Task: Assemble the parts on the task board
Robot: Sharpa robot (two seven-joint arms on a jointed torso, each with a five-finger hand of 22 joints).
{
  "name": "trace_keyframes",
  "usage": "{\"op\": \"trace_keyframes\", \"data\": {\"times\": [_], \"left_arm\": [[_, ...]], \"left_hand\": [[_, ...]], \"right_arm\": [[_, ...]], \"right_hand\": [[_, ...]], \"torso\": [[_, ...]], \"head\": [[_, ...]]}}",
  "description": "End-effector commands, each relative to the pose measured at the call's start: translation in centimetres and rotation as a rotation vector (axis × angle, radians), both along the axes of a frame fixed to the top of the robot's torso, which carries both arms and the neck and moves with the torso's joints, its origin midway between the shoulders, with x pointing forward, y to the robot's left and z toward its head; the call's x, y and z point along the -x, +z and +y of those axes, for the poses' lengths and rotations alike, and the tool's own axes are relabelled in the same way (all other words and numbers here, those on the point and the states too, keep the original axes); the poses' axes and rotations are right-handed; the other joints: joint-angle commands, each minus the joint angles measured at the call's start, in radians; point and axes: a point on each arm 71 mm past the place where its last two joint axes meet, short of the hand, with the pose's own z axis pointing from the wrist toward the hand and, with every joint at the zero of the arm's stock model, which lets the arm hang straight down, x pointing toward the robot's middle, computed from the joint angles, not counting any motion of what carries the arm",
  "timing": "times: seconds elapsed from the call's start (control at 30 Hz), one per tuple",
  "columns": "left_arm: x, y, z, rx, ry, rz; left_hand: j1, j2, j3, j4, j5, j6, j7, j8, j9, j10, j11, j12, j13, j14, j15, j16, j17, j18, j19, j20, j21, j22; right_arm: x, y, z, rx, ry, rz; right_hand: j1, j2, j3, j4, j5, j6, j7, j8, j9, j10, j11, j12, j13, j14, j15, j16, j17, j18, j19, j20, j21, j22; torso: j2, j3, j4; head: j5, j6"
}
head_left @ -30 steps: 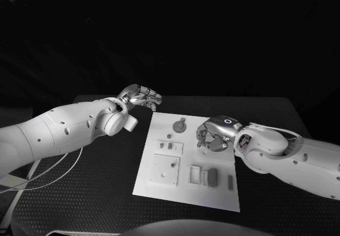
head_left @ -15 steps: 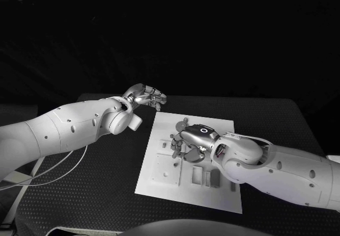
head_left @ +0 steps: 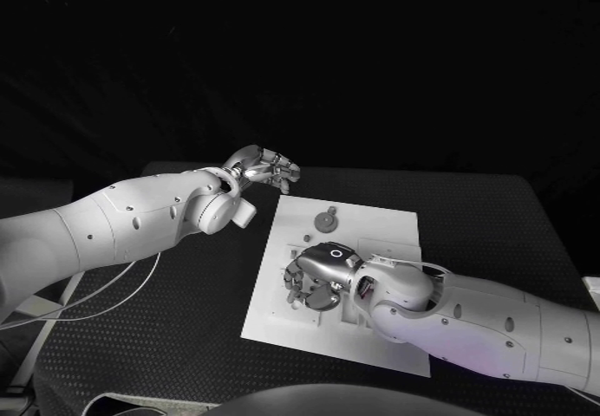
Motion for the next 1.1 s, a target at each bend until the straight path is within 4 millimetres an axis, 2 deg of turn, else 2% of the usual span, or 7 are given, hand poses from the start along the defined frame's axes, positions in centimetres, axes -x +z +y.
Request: {"op": "trace_keyframes", "data": {"times": [0.03,0.23,1.1], "left_arm": [[0.0,0.1,-0.2,0.012,-0.015,-0.004],[0.0,0.1,-0.3,0.013,-0.017,-0.003],[0.0,0.1,-0.2,0.011,-0.015,0.0]], "left_hand": [[-0.001,0.005,-0.005,0.002,0.004,-0.007,-0.001,0.005,-0.001,-0.006,0.003,0.003,-0.002,0.006,0.002,-0.007,0.002,0.02,0.005,0.005,-0.005,0.001],[-0.001,0.005,-0.005,0.002,0.004,-0.007,-0.001,0.005,-0.001,-0.006,0.003,0.003,-0.002,0.006,0.002,-0.007,0.003,0.02,0.006,0.005,-0.005,0.002],[-0.001,0.005,-0.005,0.003,0.004,-0.008,-0.001,0.006,-0.002,-0.007,0.003,0.003,-0.002,0.006,0.002,-0.009,0.005,0.02,0.006,0.005,-0.006,0.002]], "right_arm": [[0.4,-0.6,0.3,0.036,0.036,-0.012],[0.6,-1.2,0.6,0.047,0.042,-0.002],[0.0,-1.7,-0.3,0.099,0.02,-0.02]], "right_hand": [[0.0,0.014,0.004,-0.001,0.003,0.005,0.002,0.003,0.011,0.004,0.001,0.001,0.0,-0.001,-0.007,-0.004,0.0,0.053,0.002,-0.002,0.005,0.012],[0.0,0.014,0.004,-0.002,0.003,0.005,0.002,0.003,0.011,0.004,0.001,0.001,0.0,-0.001,-0.007,-0.004,0.001,0.053,0.002,-0.002,0.005,0.012],[0.0,0.014,0.004,-0.003,0.003,0.004,0.002,0.003,0.013,0.004,0.001,0.0,0.0,-0.002,-0.007,-0.004,0.001,0.053,0.002,-0.003,0.005,0.013]], "torso": [[0.0,0.001,0.001],[0.0,0.0011,-0.002],[0.0,0.0013,-0.0026]], "head": [[0.003,-0.002],[0.008,-0.005],[0.011,-0.012]]}}
